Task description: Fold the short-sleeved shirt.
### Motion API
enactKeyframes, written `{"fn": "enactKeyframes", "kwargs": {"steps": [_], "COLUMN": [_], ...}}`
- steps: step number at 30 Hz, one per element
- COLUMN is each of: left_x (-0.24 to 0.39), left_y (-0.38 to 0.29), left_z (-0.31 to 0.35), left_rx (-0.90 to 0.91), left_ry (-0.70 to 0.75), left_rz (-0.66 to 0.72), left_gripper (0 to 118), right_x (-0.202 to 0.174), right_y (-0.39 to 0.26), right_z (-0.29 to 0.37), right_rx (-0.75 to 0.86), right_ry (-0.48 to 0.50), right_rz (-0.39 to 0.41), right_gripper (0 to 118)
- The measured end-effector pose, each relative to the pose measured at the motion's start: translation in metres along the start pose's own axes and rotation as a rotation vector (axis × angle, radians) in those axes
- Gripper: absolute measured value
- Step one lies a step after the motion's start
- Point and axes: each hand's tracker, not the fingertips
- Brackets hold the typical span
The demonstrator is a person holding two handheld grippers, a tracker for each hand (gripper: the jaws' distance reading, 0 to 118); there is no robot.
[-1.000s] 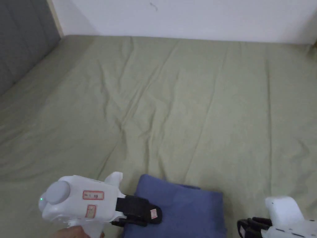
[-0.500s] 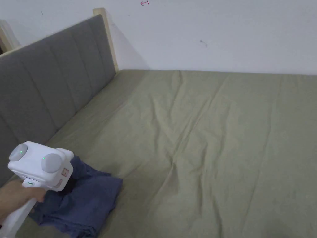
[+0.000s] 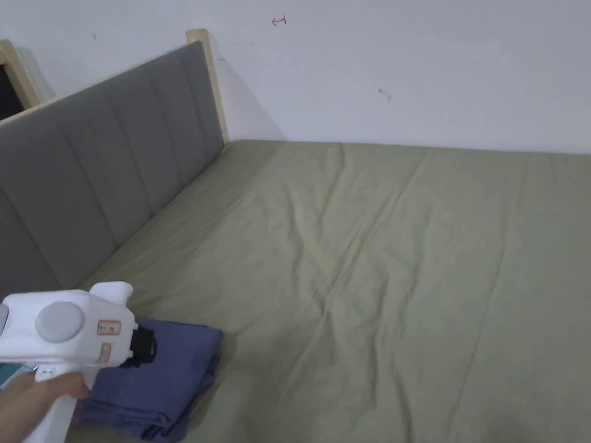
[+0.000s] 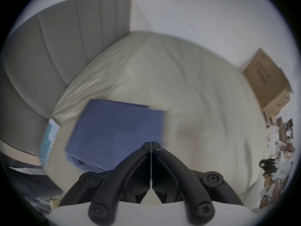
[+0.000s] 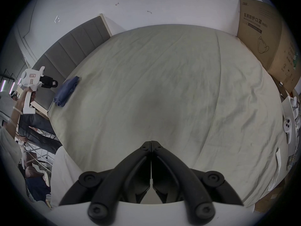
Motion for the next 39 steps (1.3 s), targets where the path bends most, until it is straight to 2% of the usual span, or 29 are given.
{"fn": "enactKeyframes", "kwargs": {"steps": [4, 9, 11, 14, 18, 23, 25, 26, 28, 29, 30, 31, 32, 35, 39], "left_x": [0.061, 0.150, 0.186, 0.229, 0.270, 0.303, 0.310, 0.315, 0.318, 0.320, 0.322, 0.321, 0.321, 0.325, 0.323], "left_y": [-0.030, -0.080, -0.102, -0.136, -0.159, -0.161, -0.159, -0.157, -0.156, -0.155, -0.154, -0.153, -0.151, -0.147, -0.148], "left_z": [0.034, 0.073, 0.088, 0.109, 0.147, 0.193, 0.208, 0.214, 0.224, 0.228, 0.233, 0.236, 0.239, 0.239, 0.245], "left_rx": [0.079, 0.200, 0.237, 0.324, 0.472, 0.698, 0.758, 0.786, 0.837, 0.856, 0.855, 0.867, 0.870, 0.865, 0.856], "left_ry": [-0.149, -0.116, -0.076, -0.058, -0.040, 0.023, 0.035, 0.030, 0.032, 0.034, 0.035, 0.015, 0.005, -0.005, -0.043], "left_rz": [-0.021, -0.183, -0.234, -0.259, -0.213, -0.269, -0.264, -0.252, -0.240, -0.223, -0.222, -0.220, -0.221, -0.217, -0.184], "left_gripper": [0, 0, 0, 0, 0, 0, 1, 5, 23, 39, 73, 99, 106, 118, 118], "right_x": [0.003, 0.008, 0.004, -0.004, -0.020, -0.033, -0.038, -0.040, -0.042, -0.044, -0.045, -0.045, -0.046, -0.047, -0.044], "right_y": [0.000, 0.002, 0.005, 0.008, 0.013, 0.017, 0.018, 0.019, 0.018, 0.018, 0.018, 0.017, 0.017, 0.015, 0.016], "right_z": [0.017, 0.049, 0.063, 0.088, 0.120, 0.162, 0.179, 0.187, 0.199, 0.204, 0.208, 0.211, 0.214, 0.220, 0.222], "right_rx": [0.041, 0.154, 0.204, 0.303, 0.444, 0.603, 0.663, 0.685, 0.737, 0.758, 0.766, 0.776, 0.784, 0.824, 0.830], "right_ry": [0.003, 0.015, 0.002, -0.054, -0.173, -0.242, -0.286, -0.312, -0.344, -0.358, -0.366, -0.371, -0.373, -0.374, -0.378], "right_rz": [-0.008, -0.059, -0.050, -0.020, 0.057, 0.062, 0.070, 0.072, 0.083, 0.084, 0.088, 0.090, 0.086, 0.067, 0.058], "right_gripper": [0, 0, 0, 0, 0, 1, 11, 24, 68, 85, 96, 97, 97, 97, 97]}}
